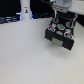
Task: Open the kcup holder, insert the kcup into the holder, and close the kcup holder
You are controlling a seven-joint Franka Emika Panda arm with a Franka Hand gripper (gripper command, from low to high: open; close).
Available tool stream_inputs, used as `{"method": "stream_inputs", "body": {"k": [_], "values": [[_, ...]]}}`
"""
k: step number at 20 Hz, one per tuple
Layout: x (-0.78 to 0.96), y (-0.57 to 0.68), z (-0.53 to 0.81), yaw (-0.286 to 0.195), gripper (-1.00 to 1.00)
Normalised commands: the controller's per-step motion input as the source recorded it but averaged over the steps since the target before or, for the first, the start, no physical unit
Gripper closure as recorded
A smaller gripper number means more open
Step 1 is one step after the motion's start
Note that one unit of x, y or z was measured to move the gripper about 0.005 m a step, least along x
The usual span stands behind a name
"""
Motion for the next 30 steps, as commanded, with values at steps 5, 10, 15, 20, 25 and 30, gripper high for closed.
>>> {"method": "stream_inputs", "body": {"k": [5, 10, 15, 20, 25, 30], "values": [[0.58, -0.45, 0.36, 0.033, -1.00], [0.64, -0.45, 0.23, 0.024, -1.00], [0.61, -0.37, 0.06, 0.038, -1.00], [0.65, -0.27, 0.00, 0.042, -1.00], [0.69, -0.18, 0.00, 0.054, -1.00], [0.74, -0.01, -0.04, 0.065, -1.00]]}}
